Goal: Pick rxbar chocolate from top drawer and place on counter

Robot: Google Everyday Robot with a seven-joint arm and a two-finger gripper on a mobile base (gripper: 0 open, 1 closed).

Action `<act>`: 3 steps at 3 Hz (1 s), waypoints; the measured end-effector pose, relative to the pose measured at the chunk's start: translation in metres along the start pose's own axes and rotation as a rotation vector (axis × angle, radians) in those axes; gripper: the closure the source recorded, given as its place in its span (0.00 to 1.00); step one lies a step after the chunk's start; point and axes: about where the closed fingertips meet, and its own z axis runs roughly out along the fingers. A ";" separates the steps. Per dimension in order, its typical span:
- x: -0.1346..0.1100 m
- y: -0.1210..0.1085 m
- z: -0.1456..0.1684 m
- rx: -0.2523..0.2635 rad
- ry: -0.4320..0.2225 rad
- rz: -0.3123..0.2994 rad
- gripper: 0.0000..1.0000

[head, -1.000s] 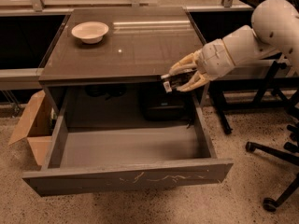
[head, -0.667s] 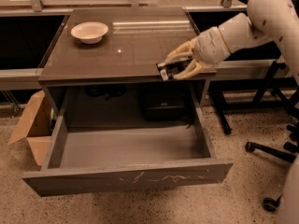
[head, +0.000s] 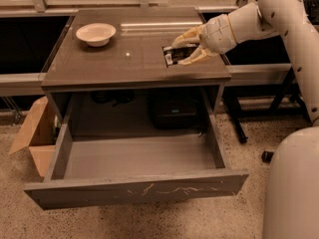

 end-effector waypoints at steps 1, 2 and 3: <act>0.025 -0.026 0.014 0.109 0.005 0.082 1.00; 0.040 -0.036 0.022 0.161 0.004 0.123 1.00; 0.040 -0.036 0.022 0.165 0.005 0.124 1.00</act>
Offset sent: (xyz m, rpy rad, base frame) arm 0.0736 -0.0026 -0.0123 0.1673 0.0168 -0.2210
